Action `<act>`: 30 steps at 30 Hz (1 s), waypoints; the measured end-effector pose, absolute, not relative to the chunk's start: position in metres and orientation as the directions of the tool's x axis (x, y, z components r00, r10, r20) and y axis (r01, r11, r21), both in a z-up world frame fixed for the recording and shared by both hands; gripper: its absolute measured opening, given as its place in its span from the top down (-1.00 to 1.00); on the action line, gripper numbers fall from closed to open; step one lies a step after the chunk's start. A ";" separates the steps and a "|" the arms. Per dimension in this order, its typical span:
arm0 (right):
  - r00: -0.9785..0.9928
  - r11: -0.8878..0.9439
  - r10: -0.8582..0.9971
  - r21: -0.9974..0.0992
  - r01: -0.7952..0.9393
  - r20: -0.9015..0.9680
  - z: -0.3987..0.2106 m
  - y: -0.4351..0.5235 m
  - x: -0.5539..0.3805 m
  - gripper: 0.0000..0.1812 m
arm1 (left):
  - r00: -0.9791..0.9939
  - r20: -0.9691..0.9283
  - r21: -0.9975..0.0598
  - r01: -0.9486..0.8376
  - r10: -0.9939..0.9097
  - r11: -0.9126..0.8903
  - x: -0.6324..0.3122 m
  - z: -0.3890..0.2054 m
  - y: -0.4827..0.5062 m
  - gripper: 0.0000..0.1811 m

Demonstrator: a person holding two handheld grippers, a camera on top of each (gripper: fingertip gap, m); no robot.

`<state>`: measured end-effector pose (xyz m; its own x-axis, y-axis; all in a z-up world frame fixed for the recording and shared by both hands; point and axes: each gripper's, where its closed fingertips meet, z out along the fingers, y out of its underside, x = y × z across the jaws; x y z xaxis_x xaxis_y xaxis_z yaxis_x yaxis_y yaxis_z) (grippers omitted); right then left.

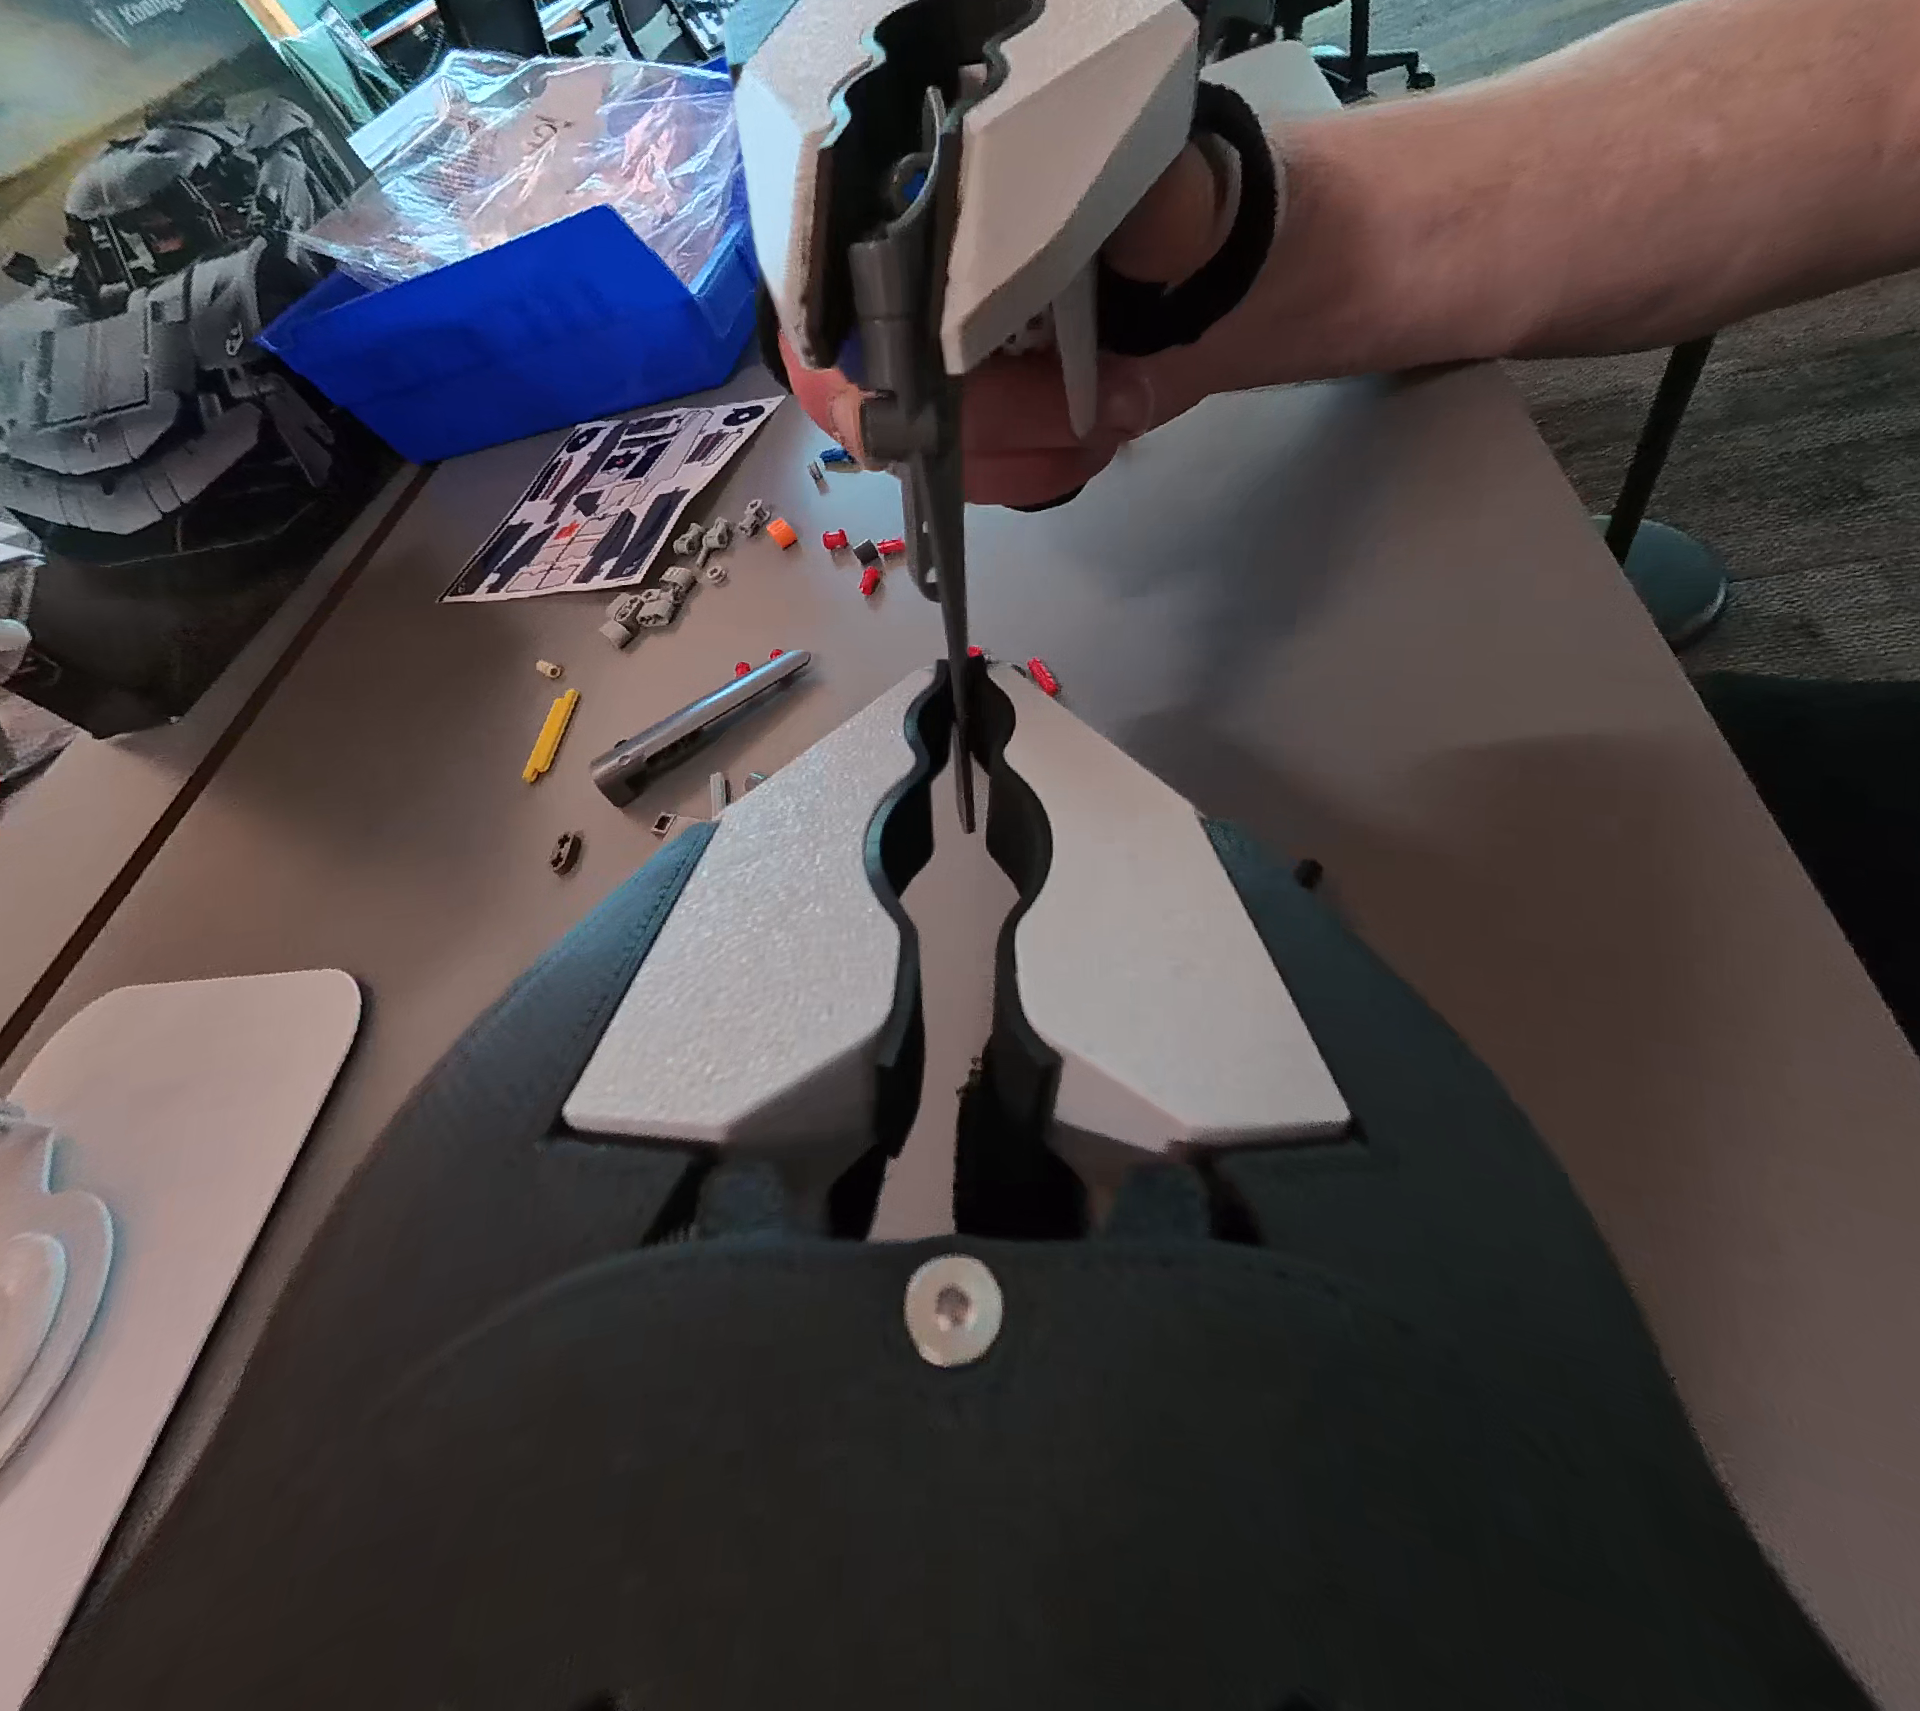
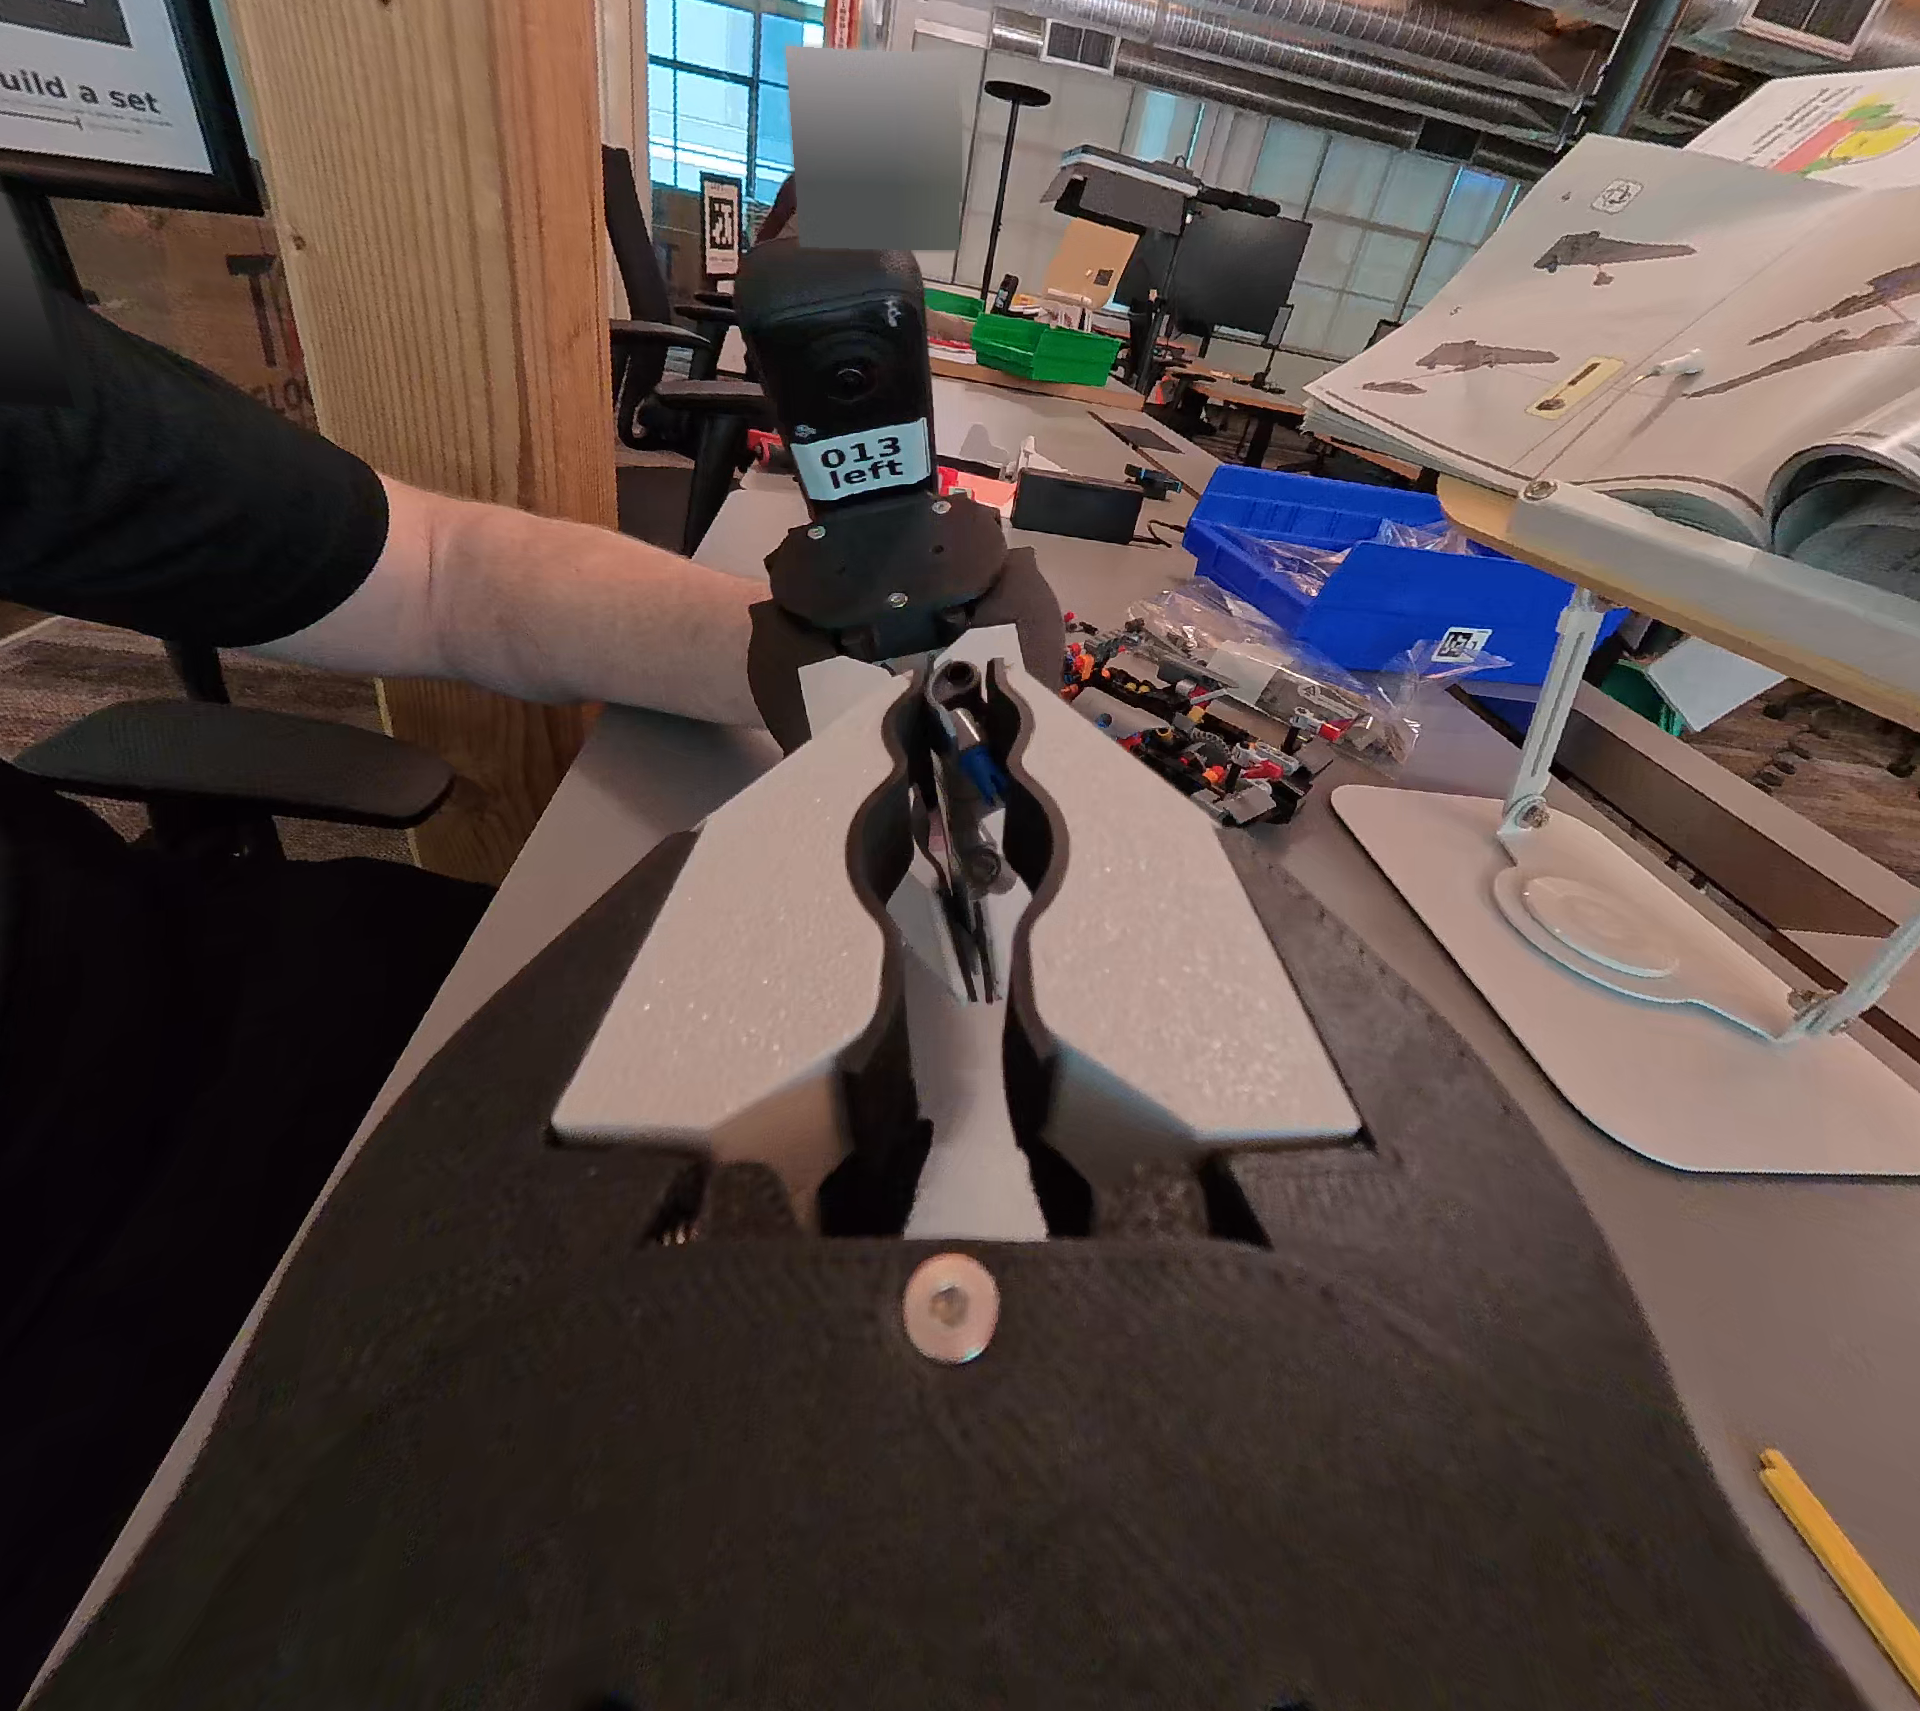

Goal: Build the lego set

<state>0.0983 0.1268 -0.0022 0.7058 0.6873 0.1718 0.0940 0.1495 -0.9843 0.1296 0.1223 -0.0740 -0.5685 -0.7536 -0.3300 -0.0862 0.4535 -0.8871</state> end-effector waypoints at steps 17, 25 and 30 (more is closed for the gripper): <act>0.750 0.126 0.637 -0.984 0.122 0.175 -0.005 0.133 0.112 0.86 | -0.577 -0.274 -0.888 -0.155 -0.769 0.433 0.125 -0.074 0.132 1.00; 0.750 0.116 0.625 -0.976 0.184 0.216 -0.012 0.134 0.113 0.87 | -0.578 -0.264 -0.882 -0.179 -0.772 0.436 0.124 -0.077 0.135 1.00; 0.750 0.113 0.622 -0.974 0.196 0.223 -0.013 0.135 0.113 0.88 | -0.580 -0.257 -0.883 -0.184 -0.773 0.432 0.124 -0.078 0.134 1.00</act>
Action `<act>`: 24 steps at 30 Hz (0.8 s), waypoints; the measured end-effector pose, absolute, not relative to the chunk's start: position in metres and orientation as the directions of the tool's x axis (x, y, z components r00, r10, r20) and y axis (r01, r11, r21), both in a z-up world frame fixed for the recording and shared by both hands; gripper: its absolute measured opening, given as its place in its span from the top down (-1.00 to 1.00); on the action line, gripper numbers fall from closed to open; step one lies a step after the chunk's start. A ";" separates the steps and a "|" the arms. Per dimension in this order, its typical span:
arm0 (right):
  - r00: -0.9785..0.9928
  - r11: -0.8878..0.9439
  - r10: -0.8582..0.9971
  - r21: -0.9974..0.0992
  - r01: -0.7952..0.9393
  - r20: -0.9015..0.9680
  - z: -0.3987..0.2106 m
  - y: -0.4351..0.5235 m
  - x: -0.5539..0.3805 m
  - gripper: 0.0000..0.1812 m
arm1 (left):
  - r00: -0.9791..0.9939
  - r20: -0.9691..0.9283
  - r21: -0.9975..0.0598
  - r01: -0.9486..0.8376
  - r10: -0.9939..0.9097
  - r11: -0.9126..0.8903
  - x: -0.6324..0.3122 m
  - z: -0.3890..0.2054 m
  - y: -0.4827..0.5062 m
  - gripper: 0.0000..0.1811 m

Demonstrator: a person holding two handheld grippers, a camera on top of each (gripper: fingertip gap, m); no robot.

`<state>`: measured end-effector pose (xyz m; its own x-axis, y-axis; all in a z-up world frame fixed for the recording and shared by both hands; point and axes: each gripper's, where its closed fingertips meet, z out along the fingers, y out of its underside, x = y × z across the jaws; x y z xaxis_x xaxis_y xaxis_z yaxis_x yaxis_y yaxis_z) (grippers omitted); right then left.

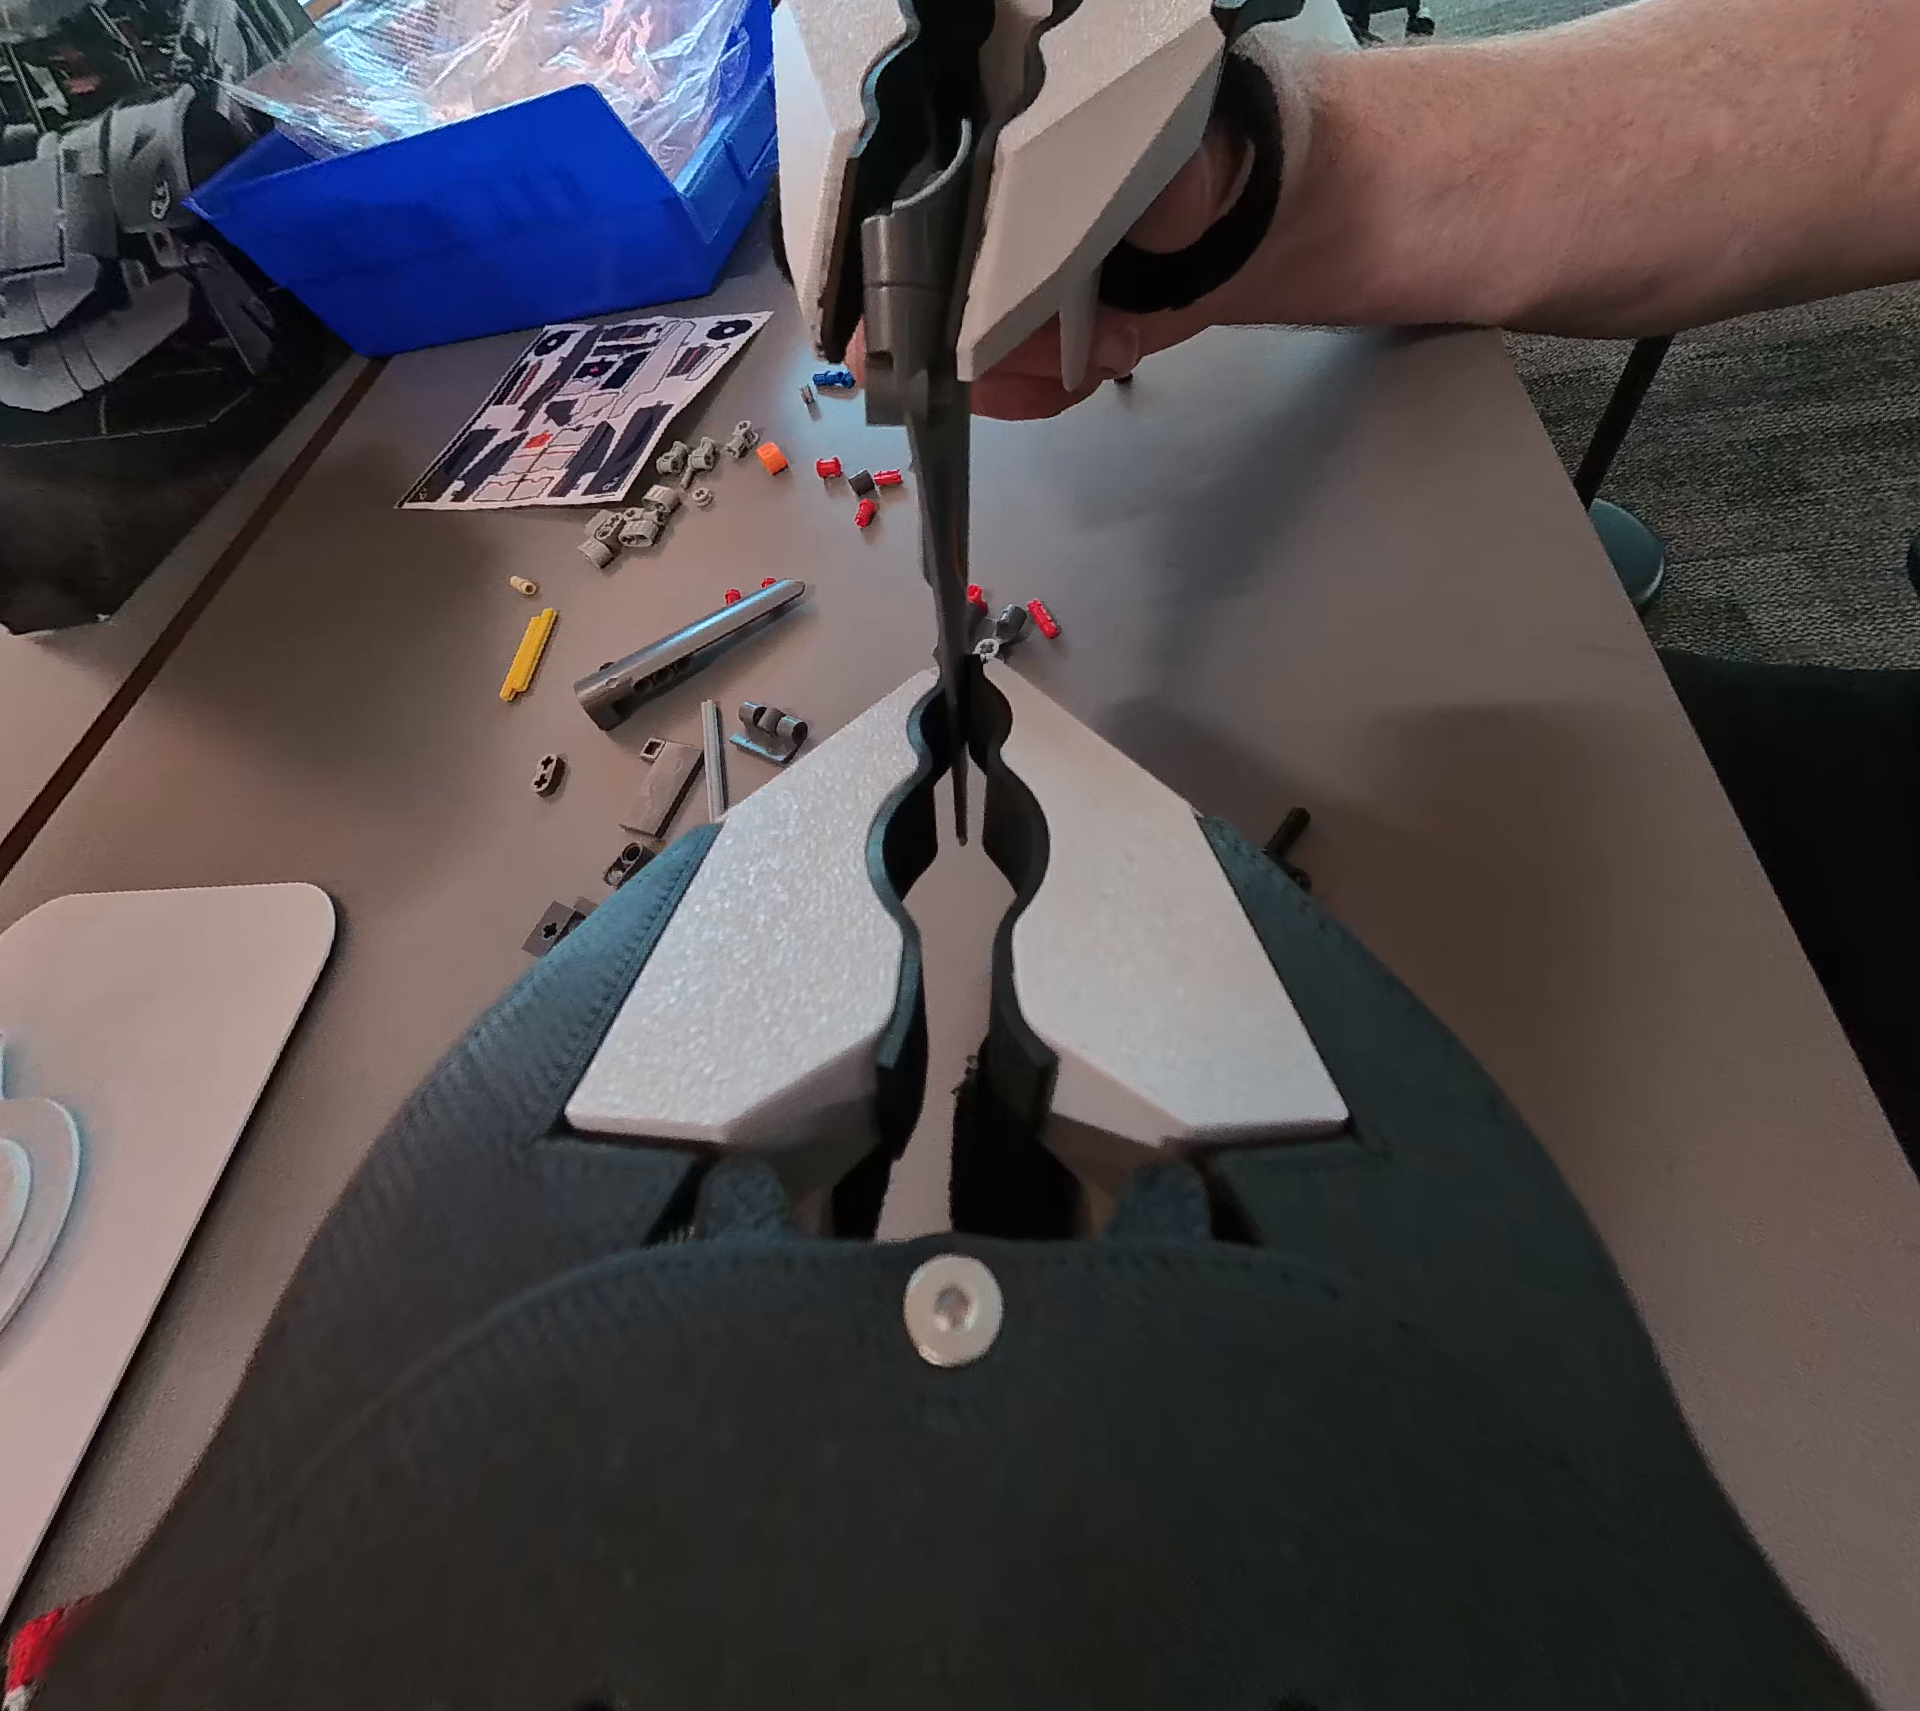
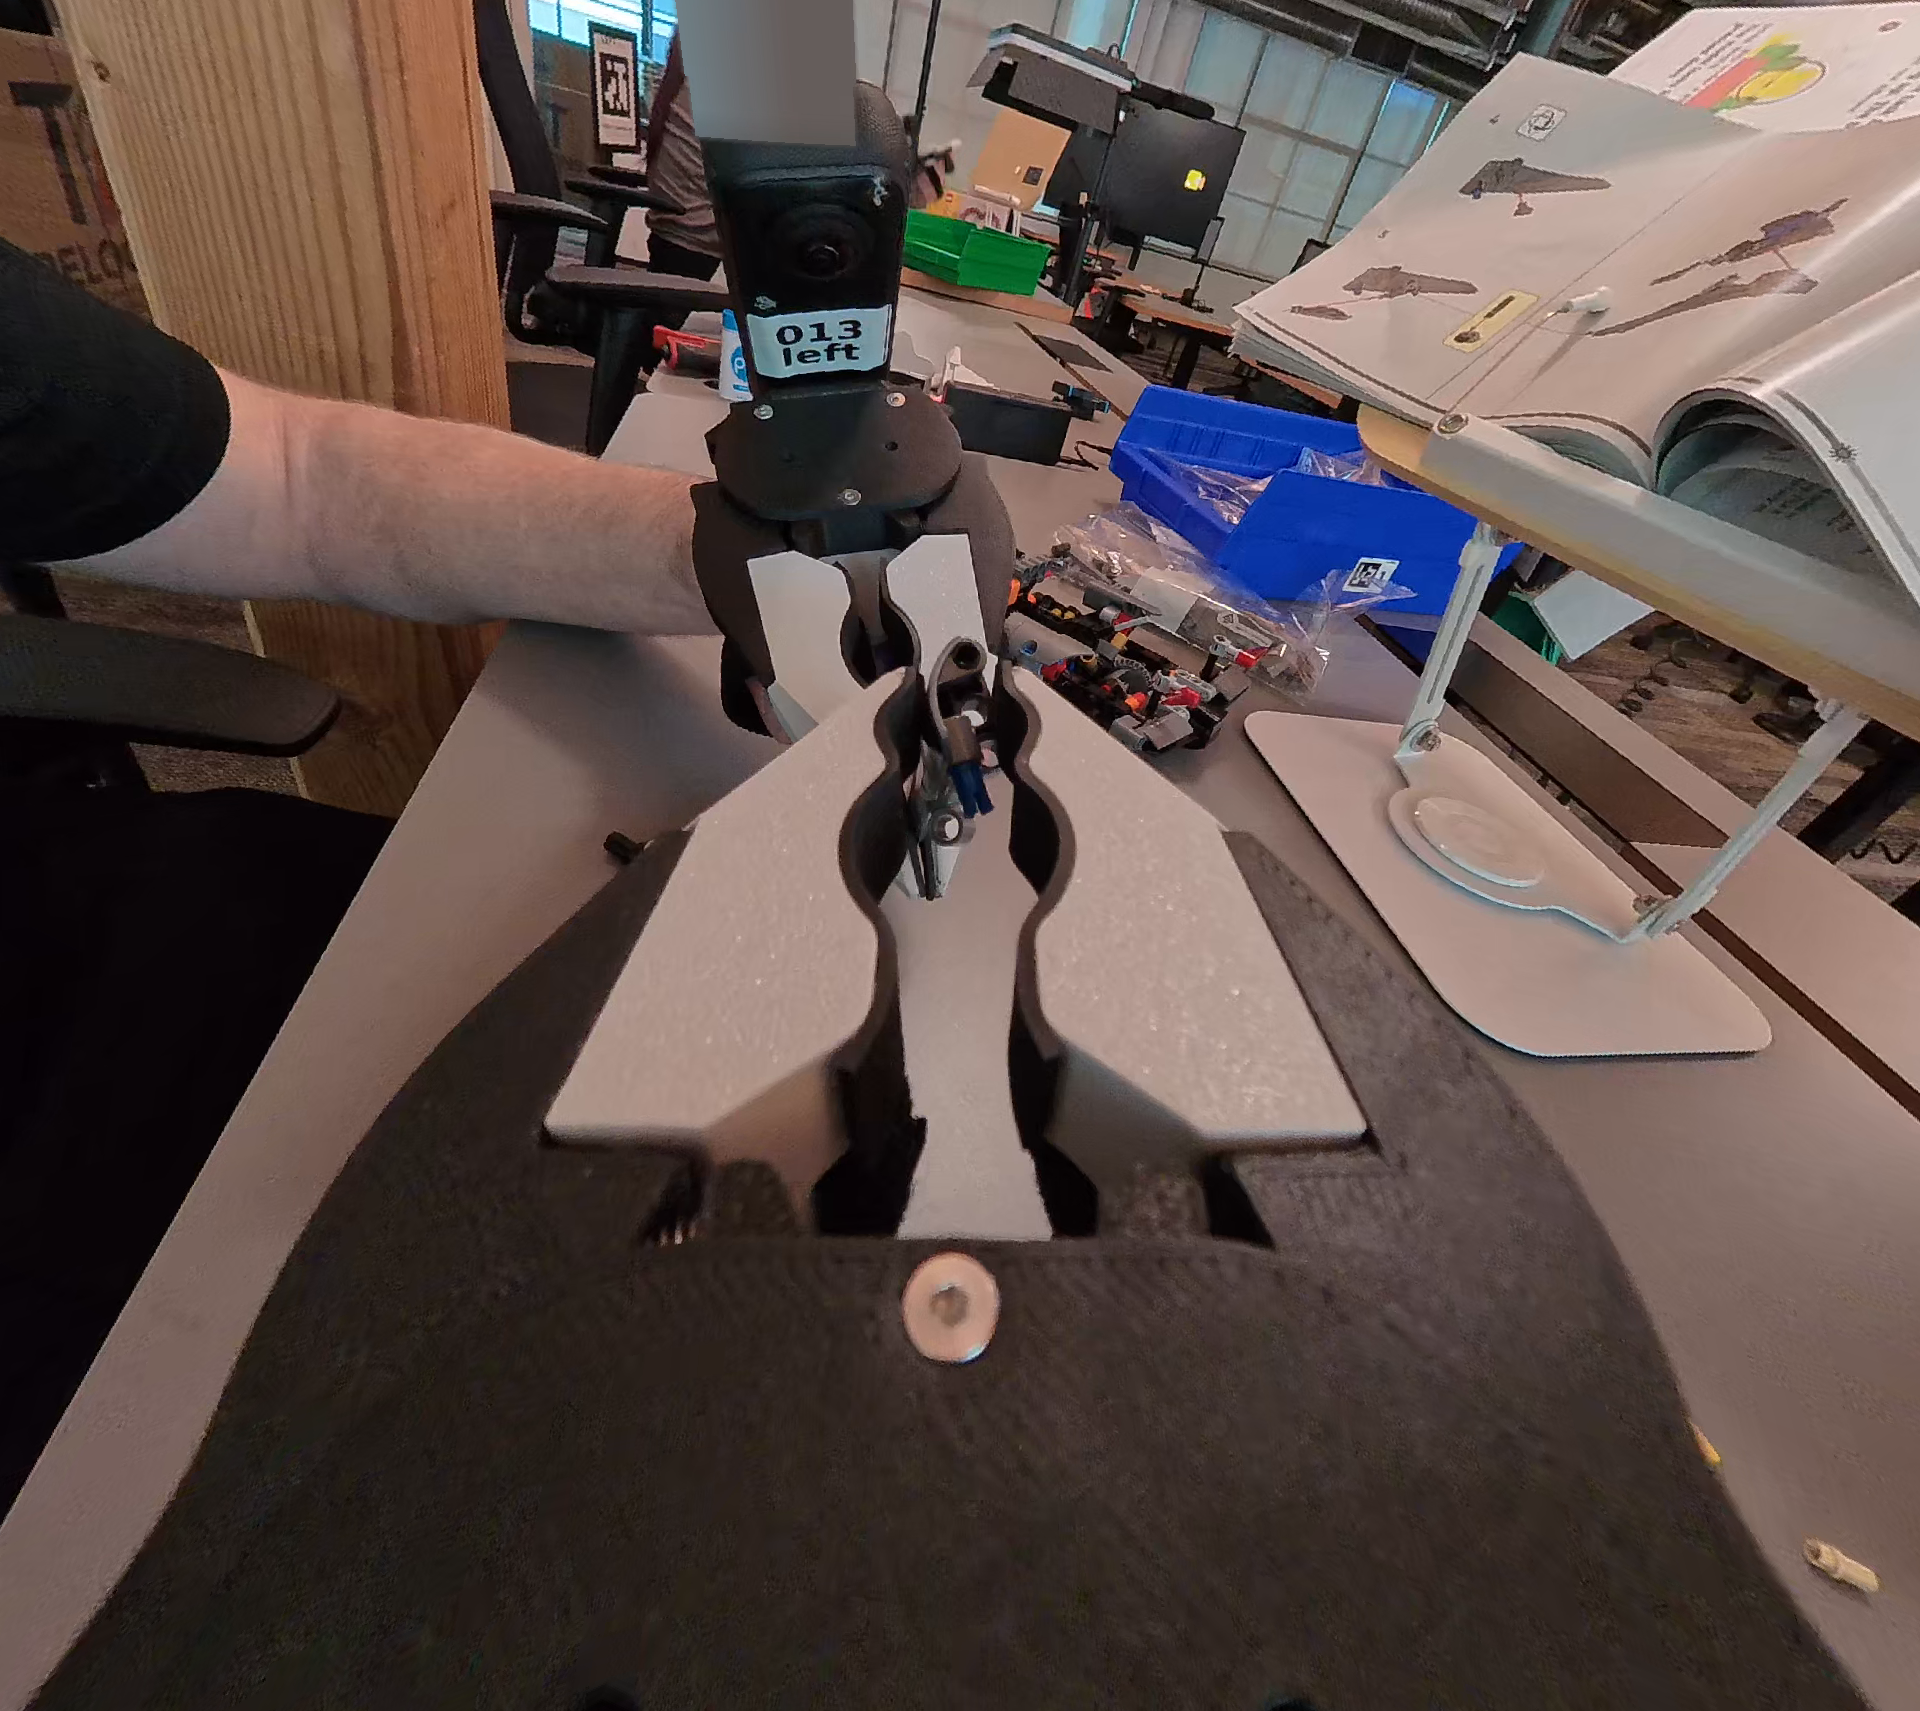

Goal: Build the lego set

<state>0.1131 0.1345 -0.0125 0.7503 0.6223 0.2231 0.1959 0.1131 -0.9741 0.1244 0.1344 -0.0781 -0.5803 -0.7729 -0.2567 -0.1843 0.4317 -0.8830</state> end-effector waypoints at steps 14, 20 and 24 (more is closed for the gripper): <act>0.836 0.085 0.549 -0.995 -0.056 0.000 0.006 0.145 0.149 0.89 | -0.231 -0.616 -0.736 -0.169 -0.753 0.655 0.151 -0.068 0.165 0.65; 0.817 -0.004 0.550 -0.978 -0.208 -0.176 -0.001 0.156 0.155 0.89 | -0.044 -0.786 -0.597 -0.200 -0.616 0.777 0.154 -0.055 0.180 0.73; 0.805 -0.042 0.545 -0.967 -0.252 -0.234 -0.006 0.160 0.157 0.88 | -0.010 -0.843 -0.521 -0.231 -0.537 0.822 0.153 -0.054 0.185 0.84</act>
<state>0.1573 0.1601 -0.0055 0.8050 0.5453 -0.2339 -0.2524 -0.0421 -0.9667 0.1533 0.1848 -0.0538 -0.0102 -0.5372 -0.8434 -0.2313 0.8218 -0.5206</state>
